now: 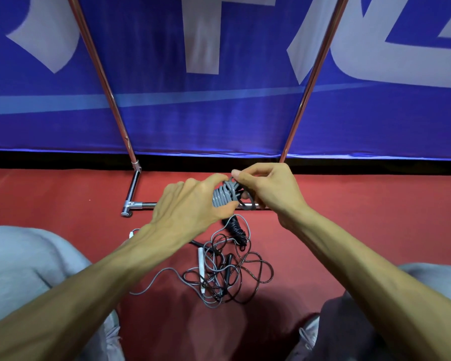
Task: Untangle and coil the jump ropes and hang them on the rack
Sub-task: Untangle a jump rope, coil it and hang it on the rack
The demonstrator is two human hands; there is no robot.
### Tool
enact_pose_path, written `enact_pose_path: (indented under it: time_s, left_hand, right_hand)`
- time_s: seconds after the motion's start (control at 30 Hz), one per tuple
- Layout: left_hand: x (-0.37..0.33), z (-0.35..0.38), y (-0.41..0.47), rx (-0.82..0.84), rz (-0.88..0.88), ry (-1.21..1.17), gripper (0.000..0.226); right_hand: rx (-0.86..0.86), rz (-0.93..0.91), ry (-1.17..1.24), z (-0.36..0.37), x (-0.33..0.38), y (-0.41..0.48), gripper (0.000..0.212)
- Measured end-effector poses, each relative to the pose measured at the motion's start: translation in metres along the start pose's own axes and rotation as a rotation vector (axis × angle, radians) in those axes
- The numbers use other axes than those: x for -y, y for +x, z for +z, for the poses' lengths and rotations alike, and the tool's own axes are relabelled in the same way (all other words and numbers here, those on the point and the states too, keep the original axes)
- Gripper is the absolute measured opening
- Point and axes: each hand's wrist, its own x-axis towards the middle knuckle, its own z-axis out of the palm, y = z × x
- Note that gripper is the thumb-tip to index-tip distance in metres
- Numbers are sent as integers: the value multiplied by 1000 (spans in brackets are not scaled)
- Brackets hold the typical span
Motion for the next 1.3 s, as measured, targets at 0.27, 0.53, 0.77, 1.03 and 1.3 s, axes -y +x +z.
enact_pose_path:
  time_s: [0.27, 0.53, 0.77, 1.03, 1.3]
  left_hand:
    - [5, 8, 4, 66, -11, -51, 51]
    - [18, 33, 5, 176, -135, -318, 41]
    - [20, 19, 8, 256, -31, -594, 45]
    - [15, -77, 42, 335, -90, -1028, 32]
    - [-18, -178, 78, -42, 117, -838, 21]
  right_hand:
    - [65, 183, -23, -4, 6, 10, 15]
    - [-23, -5, 4, -2, 14, 13, 27]
    - [69, -67, 171, -6, 44, 9, 26]
    - [145, -279, 43, -18, 136, -5, 32]
    - [-91, -531, -252, -43, 219, -6, 7]
